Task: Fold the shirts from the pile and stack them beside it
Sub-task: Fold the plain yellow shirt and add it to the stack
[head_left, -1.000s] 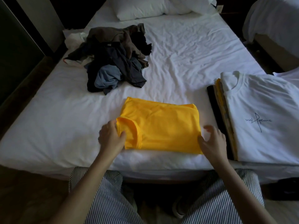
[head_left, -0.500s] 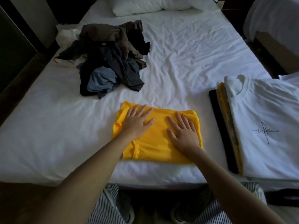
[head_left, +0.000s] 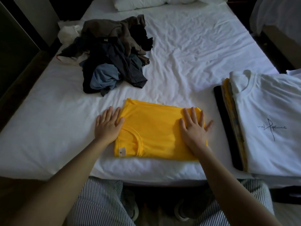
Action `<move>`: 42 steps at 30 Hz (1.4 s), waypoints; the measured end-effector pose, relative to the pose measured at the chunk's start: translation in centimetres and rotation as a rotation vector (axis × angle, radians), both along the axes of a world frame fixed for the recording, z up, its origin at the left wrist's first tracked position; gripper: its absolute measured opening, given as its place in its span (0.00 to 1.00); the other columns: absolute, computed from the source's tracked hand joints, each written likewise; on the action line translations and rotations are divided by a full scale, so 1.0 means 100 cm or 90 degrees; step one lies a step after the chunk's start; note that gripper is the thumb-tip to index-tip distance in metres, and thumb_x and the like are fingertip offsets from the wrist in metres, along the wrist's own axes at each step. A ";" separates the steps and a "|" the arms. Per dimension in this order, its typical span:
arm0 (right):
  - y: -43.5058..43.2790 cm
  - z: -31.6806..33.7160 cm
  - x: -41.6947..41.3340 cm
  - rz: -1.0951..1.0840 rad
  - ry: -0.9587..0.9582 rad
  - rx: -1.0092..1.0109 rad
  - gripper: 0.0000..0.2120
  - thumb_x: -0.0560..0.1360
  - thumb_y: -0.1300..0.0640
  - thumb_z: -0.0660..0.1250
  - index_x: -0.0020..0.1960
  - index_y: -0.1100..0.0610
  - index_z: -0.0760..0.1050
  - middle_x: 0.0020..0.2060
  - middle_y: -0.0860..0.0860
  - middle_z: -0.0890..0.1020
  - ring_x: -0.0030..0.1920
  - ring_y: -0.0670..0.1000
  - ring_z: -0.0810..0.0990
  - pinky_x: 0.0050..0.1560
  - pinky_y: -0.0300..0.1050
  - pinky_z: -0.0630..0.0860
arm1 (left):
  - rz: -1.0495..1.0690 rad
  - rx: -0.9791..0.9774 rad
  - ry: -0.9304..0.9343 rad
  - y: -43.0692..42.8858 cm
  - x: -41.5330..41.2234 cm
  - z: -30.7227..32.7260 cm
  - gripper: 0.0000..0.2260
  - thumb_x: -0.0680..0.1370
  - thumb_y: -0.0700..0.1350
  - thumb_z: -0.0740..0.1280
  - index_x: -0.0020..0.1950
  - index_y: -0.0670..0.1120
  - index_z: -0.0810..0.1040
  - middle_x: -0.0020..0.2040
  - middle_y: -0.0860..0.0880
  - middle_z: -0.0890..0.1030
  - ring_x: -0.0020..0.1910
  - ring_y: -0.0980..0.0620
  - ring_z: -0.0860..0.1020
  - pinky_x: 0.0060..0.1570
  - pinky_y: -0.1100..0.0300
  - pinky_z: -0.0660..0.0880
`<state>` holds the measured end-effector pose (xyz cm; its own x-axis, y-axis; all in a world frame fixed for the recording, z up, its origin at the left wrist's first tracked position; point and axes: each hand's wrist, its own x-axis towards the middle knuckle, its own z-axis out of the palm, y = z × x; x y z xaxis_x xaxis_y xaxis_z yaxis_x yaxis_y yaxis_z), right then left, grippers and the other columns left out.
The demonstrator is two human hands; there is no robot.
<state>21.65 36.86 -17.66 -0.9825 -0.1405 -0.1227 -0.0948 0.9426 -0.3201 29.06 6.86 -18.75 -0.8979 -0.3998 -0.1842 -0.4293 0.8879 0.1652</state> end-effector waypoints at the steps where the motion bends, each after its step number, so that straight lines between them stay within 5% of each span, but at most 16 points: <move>1: 0.007 0.001 0.000 -0.020 -0.016 -0.004 0.25 0.80 0.41 0.45 0.76 0.40 0.46 0.77 0.43 0.45 0.76 0.55 0.37 0.69 0.63 0.31 | 0.002 0.007 -0.020 -0.007 0.003 0.003 0.26 0.81 0.62 0.44 0.77 0.59 0.44 0.79 0.53 0.45 0.77 0.53 0.45 0.74 0.51 0.43; 4: 0.035 0.006 0.003 -0.103 -0.050 0.004 0.26 0.81 0.42 0.45 0.77 0.44 0.44 0.77 0.48 0.44 0.76 0.58 0.39 0.72 0.60 0.33 | 0.026 -0.017 -0.026 -0.018 0.014 0.019 0.25 0.82 0.57 0.48 0.78 0.51 0.53 0.78 0.45 0.54 0.76 0.46 0.53 0.73 0.48 0.52; 7: 0.040 0.010 0.020 -0.054 0.088 0.025 0.26 0.80 0.45 0.45 0.77 0.50 0.53 0.77 0.51 0.53 0.76 0.58 0.45 0.71 0.60 0.35 | 0.019 -0.016 0.131 0.023 0.020 0.042 0.26 0.79 0.52 0.51 0.73 0.40 0.63 0.73 0.36 0.63 0.73 0.38 0.60 0.72 0.46 0.55; 11: 0.000 0.009 0.050 0.265 0.247 -0.067 0.23 0.75 0.51 0.55 0.67 0.54 0.72 0.67 0.53 0.74 0.70 0.57 0.67 0.69 0.56 0.53 | -0.178 0.025 0.259 0.132 0.017 0.053 0.25 0.79 0.53 0.52 0.75 0.45 0.63 0.75 0.40 0.63 0.75 0.38 0.58 0.72 0.45 0.50; 14: -0.004 -0.007 0.058 0.302 0.157 -0.004 0.23 0.74 0.46 0.55 0.66 0.51 0.73 0.66 0.51 0.75 0.67 0.59 0.72 0.67 0.54 0.54 | -0.269 -0.002 0.087 0.157 0.020 0.029 0.31 0.75 0.62 0.38 0.77 0.56 0.54 0.78 0.50 0.54 0.77 0.44 0.49 0.73 0.47 0.41; 16: 0.009 -0.012 0.054 0.258 0.123 0.034 0.26 0.75 0.42 0.53 0.71 0.48 0.67 0.70 0.48 0.70 0.69 0.57 0.69 0.68 0.53 0.53 | -0.245 -0.026 0.073 0.135 0.026 0.011 0.32 0.74 0.65 0.37 0.77 0.58 0.51 0.78 0.52 0.53 0.77 0.47 0.50 0.73 0.46 0.42; 20: 0.052 -0.010 0.038 0.099 0.020 0.052 0.31 0.73 0.36 0.40 0.75 0.40 0.43 0.76 0.42 0.45 0.76 0.50 0.44 0.71 0.48 0.37 | -0.128 -0.055 0.022 0.077 0.036 0.003 0.30 0.73 0.66 0.33 0.75 0.60 0.38 0.78 0.53 0.43 0.77 0.49 0.43 0.73 0.48 0.40; 24: 0.072 -0.004 0.036 0.051 -0.065 0.018 0.33 0.73 0.38 0.39 0.77 0.44 0.41 0.77 0.47 0.45 0.76 0.48 0.40 0.72 0.45 0.35 | -0.003 0.069 0.032 0.047 0.042 0.005 0.31 0.76 0.65 0.42 0.78 0.58 0.46 0.79 0.49 0.48 0.77 0.49 0.48 0.73 0.47 0.43; 27: 0.064 0.004 0.035 -0.008 -0.040 -0.114 0.32 0.77 0.41 0.49 0.77 0.53 0.51 0.76 0.51 0.56 0.76 0.53 0.50 0.74 0.54 0.48 | 0.083 0.189 0.111 0.045 0.032 0.014 0.29 0.79 0.58 0.59 0.77 0.50 0.55 0.76 0.45 0.61 0.74 0.44 0.59 0.71 0.45 0.54; 30: 0.050 0.024 0.028 -0.150 -0.059 -0.364 0.26 0.79 0.49 0.60 0.74 0.57 0.60 0.69 0.56 0.69 0.68 0.57 0.67 0.63 0.52 0.67 | 0.238 0.322 0.156 0.049 0.021 0.031 0.27 0.75 0.55 0.64 0.71 0.47 0.65 0.67 0.41 0.71 0.66 0.39 0.68 0.64 0.46 0.66; 34: 0.041 0.034 0.015 -0.293 -0.190 -0.506 0.24 0.77 0.52 0.65 0.69 0.62 0.66 0.60 0.58 0.74 0.58 0.58 0.74 0.50 0.47 0.69 | 0.303 0.444 0.129 0.050 0.014 0.037 0.32 0.71 0.56 0.70 0.69 0.43 0.67 0.65 0.41 0.72 0.62 0.40 0.72 0.61 0.46 0.72; 38: 0.039 0.040 0.012 -0.314 -0.256 -0.584 0.18 0.75 0.53 0.68 0.56 0.67 0.74 0.48 0.63 0.79 0.47 0.60 0.78 0.49 0.54 0.75 | 0.358 0.558 0.101 0.045 0.007 0.042 0.37 0.66 0.56 0.76 0.69 0.40 0.69 0.64 0.42 0.75 0.59 0.41 0.76 0.59 0.47 0.74; 42: 0.045 0.049 0.011 -0.328 -0.385 -0.675 0.25 0.75 0.49 0.68 0.65 0.63 0.70 0.53 0.58 0.77 0.52 0.59 0.77 0.52 0.57 0.74 | 0.429 0.689 0.024 0.045 -0.001 0.056 0.31 0.71 0.48 0.75 0.69 0.39 0.69 0.64 0.38 0.75 0.60 0.39 0.75 0.59 0.45 0.73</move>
